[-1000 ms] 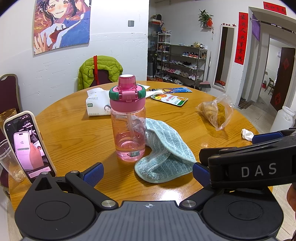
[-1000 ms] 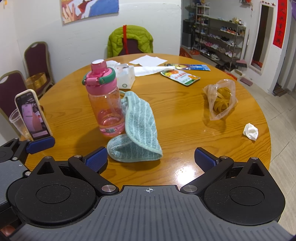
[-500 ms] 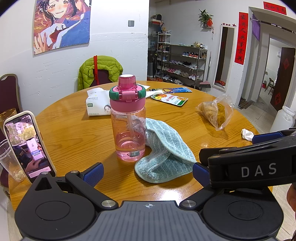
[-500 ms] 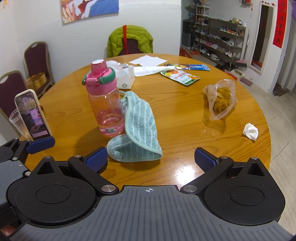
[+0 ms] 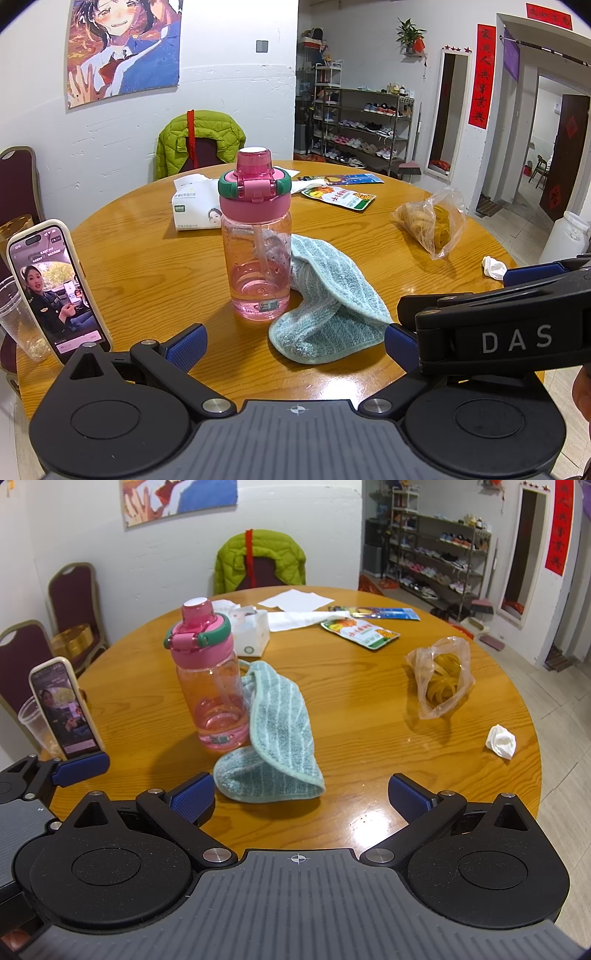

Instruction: Clean container

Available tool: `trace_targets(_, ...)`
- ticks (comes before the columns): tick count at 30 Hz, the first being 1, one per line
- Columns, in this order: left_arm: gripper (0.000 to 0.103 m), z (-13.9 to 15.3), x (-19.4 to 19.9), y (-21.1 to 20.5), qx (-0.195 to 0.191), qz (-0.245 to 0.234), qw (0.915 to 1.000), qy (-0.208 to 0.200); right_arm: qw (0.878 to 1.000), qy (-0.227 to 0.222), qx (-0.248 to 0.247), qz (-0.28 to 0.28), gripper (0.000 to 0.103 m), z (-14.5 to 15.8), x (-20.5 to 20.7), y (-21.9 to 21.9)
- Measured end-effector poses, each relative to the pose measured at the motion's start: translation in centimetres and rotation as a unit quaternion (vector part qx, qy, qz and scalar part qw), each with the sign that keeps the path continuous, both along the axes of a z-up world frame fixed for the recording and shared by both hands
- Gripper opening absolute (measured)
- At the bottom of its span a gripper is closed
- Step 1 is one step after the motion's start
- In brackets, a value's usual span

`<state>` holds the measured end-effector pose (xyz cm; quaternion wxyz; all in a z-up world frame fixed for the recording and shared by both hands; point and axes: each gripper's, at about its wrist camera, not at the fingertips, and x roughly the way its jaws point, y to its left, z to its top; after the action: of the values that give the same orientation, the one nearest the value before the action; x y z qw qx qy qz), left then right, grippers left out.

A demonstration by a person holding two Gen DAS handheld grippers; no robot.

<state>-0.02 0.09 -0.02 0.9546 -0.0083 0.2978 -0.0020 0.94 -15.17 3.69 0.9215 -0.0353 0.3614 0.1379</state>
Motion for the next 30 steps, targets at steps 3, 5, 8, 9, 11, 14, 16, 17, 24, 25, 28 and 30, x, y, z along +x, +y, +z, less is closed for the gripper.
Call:
trace_targets(3,0.102,0.0,0.0,0.0,0.0,0.0,1.0,0.0,1.0,0.0,0.0,0.0,0.103,0.0,0.0,0.0)
trace_targets(5,0.102,0.0,0.0,0.1,0.0,0.0,1.0,0.001,1.0,0.001,0.0,0.0,0.103,0.0,0.0,0.0)
trace_targets(8,0.102,0.0,0.0,0.2,-0.001,0.0,1.0,0.001,1.0,0.001,0.0,0.0,0.103,0.0,0.0,0.0)
trace_targets(9,0.102,0.0,-0.1,0.2,-0.001,0.0,1.0,0.001,1.0,0.002,0.001,0.001,0.103,0.0,0.0,0.0)
trace_targets(11,0.102,0.0,-0.1,0.3,-0.001,0.0,1.0,0.002,1.0,0.003,0.002,0.001,0.103,-0.1,0.0,0.0)
trace_targets(14,0.102,0.0,-0.1,0.4,-0.001,0.001,1.0,0.002,1.0,0.005,0.004,0.001,0.103,-0.1,0.0,-0.1)
trace_targets(16,0.102,-0.1,-0.1,0.4,-0.001,0.001,1.0,0.003,1.0,0.007,0.006,0.001,0.103,-0.2,0.1,-0.1)
trace_targets(17,0.102,-0.2,0.1,0.3,-0.001,0.001,1.0,0.003,1.0,0.007,0.006,0.001,0.103,-0.2,0.1,-0.1)
trace_targets(24,0.102,-1.2,0.5,0.7,-0.001,0.002,1.0,-0.003,1.0,0.02,0.023,0.001,0.103,-1.1,0.9,-0.3)
trace_targets(25,0.102,-1.4,0.5,0.8,-0.002,0.0,1.0,-0.003,0.999,0.025,0.029,0.001,0.103,-1.4,1.1,-0.4)
trace_targets(28,0.102,-2.0,0.9,1.2,0.0,0.002,1.0,0.0,0.998,0.037,0.044,-0.003,0.103,-2.3,1.8,-0.6)
trace_targets(30,0.102,-2.4,1.2,1.5,0.001,0.005,1.0,0.003,0.998,0.046,0.05,-0.006,0.103,-2.9,2.4,-0.7)
